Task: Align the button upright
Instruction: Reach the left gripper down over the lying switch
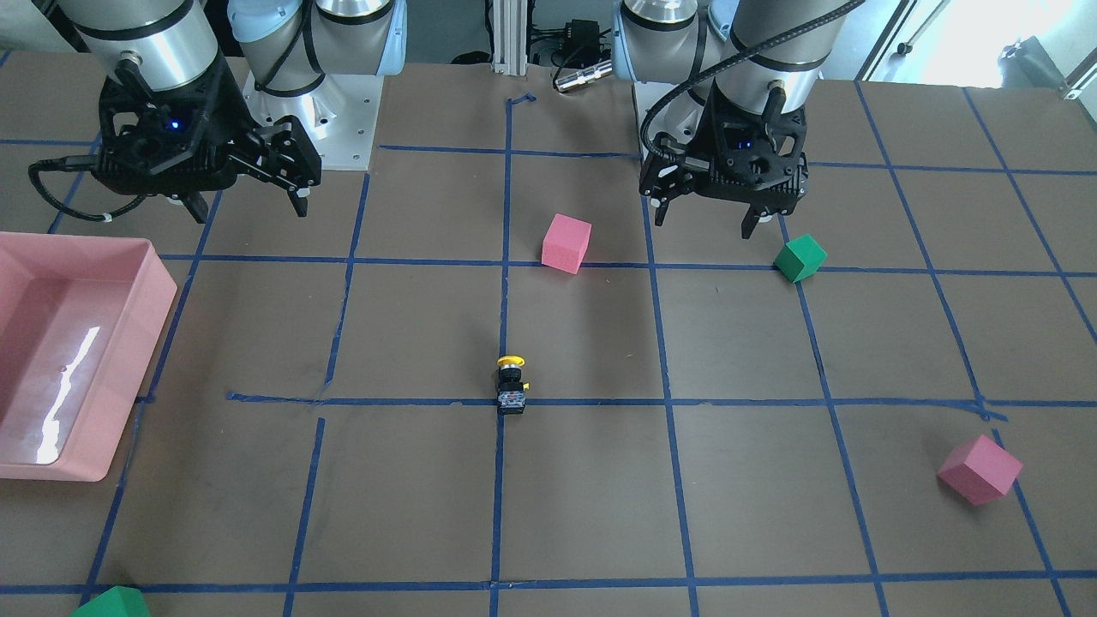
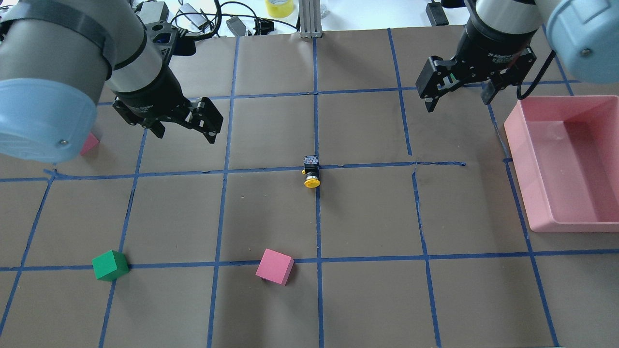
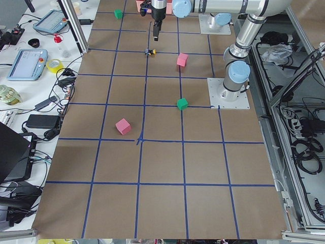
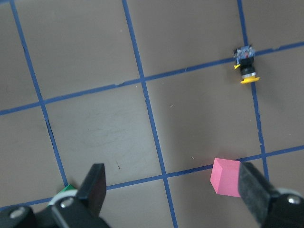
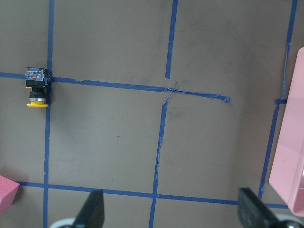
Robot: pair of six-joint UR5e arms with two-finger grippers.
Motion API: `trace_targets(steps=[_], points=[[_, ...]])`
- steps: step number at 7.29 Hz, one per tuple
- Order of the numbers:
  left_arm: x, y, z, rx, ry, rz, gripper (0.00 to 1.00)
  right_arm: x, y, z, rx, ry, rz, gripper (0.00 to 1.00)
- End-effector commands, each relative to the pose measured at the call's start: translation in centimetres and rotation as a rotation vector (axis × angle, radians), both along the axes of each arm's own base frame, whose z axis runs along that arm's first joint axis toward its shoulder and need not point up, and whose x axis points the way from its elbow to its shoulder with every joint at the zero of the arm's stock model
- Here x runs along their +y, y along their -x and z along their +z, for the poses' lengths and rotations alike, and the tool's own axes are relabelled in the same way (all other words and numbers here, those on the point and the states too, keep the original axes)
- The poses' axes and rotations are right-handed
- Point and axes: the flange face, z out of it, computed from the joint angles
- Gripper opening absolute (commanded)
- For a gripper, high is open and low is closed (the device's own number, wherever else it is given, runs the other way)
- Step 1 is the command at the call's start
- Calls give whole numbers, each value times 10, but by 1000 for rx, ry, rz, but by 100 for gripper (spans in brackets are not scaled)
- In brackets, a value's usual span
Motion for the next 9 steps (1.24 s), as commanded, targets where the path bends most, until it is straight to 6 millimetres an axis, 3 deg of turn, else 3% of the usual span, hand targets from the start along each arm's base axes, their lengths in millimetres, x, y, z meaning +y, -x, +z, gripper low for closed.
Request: trace_targets(steps=[1, 3, 5, 7, 9], points=[[1, 4, -28, 16, 86, 47, 100, -2, -1, -3, -4, 1, 2, 100], [9, 54, -52, 36, 247, 46, 100, -3, -1, -3, -3, 1, 2, 100], [16, 62, -88, 29, 383, 106, 100, -3, 0, -2, -3, 2, 2, 100], [33, 86, -115, 89, 510, 93, 100, -4, -1, -4, -4, 1, 2, 100], [43, 115, -150, 71, 521, 178, 100, -4, -1, -6, -4, -4, 4, 100]])
